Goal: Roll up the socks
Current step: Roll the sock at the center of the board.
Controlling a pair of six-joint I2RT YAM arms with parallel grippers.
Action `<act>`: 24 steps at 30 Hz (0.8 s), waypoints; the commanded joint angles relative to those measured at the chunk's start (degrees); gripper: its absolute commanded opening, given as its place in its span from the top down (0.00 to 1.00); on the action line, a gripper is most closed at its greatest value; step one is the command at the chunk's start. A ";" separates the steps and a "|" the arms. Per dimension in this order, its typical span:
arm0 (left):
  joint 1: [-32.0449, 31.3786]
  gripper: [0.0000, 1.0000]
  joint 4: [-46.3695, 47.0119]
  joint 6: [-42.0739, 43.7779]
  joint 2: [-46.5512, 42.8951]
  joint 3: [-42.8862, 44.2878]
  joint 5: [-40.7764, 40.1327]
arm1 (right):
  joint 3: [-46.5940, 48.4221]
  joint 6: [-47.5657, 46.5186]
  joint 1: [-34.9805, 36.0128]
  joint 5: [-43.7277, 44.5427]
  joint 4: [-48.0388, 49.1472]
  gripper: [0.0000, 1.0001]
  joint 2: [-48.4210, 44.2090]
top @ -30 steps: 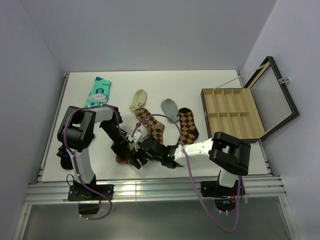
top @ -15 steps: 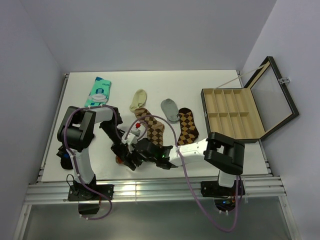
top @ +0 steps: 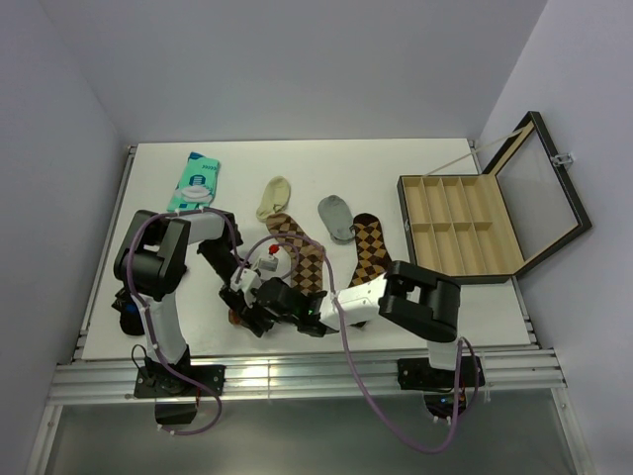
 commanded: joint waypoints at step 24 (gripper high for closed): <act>-0.13 0.71 -1.89 -0.96 -5.40 5.14 2.60 | 0.15 1.62 1.91 10.76 -2.50 1.00 5.81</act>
